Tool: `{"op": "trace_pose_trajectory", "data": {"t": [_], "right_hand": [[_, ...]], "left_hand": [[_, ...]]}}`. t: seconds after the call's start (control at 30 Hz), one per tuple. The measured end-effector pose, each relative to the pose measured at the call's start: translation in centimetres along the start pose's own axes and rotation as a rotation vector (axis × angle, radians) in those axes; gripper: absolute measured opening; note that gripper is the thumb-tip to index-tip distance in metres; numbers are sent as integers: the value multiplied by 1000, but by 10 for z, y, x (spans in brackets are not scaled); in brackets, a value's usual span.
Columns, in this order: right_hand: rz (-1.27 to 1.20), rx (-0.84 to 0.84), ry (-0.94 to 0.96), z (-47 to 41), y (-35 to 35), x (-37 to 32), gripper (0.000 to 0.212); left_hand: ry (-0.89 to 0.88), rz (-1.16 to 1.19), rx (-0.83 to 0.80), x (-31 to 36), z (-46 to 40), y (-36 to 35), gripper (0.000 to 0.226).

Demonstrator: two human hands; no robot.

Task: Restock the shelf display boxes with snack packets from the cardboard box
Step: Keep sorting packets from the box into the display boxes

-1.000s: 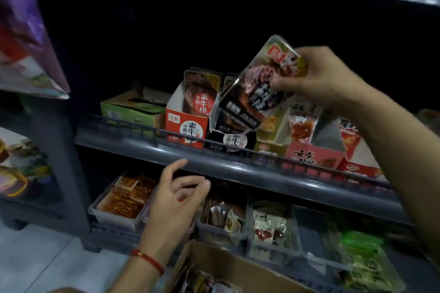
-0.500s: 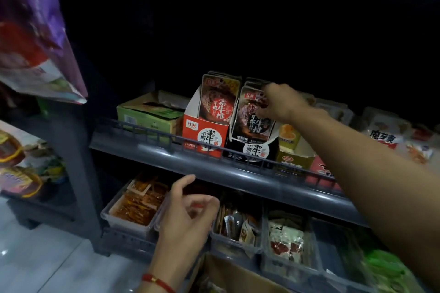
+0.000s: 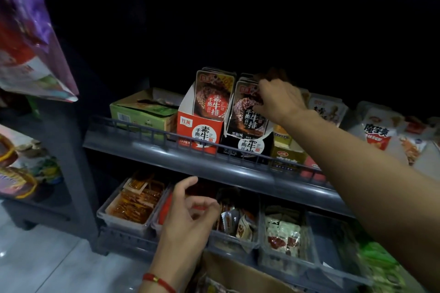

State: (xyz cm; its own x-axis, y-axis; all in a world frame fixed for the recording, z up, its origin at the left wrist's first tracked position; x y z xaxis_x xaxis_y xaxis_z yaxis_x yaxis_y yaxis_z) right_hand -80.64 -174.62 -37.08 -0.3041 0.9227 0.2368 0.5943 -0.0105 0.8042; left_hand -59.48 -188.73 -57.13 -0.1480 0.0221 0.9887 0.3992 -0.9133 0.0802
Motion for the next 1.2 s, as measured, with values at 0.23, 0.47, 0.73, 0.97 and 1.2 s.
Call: {"op": "trace_pose_trajectory", "data": {"t": [0.23,0.47,0.73,0.97,1.2], "right_hand": [[-216,344,169,47,52,-14,35],[-613,-143,241,221,2,-52,16],[-707,-1171,132,410,-141,-96,44],[-860,-1274,-16,478,-159,-148,48],[-879,-1283,-182,476,-174,-133,20]], "left_hand": [[-170,-611,-134,0,5,-12,43],[-104,-1329,-743,-80,37,-34,50],[-115,-1424,-702,-101,34,-34,40],[-171,-1450,-633,-114,32,-35,51],[-180,-1415,-654,-117,38,-41,45]]}}
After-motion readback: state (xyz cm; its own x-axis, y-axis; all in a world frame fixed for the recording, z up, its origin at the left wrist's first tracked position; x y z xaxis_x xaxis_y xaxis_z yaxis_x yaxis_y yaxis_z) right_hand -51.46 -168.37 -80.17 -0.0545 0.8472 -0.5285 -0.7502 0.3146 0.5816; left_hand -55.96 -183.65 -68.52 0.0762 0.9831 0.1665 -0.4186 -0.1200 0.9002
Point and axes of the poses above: each hand's wrist, its own z-axis away from the middle knuckle, its own y-axis out of the back of the hand, x = y × z, the point moved 7 cm from there along -z, towards the middle knuckle, and after that the axes turned 6 degrees about x, right-handed, at the moved point
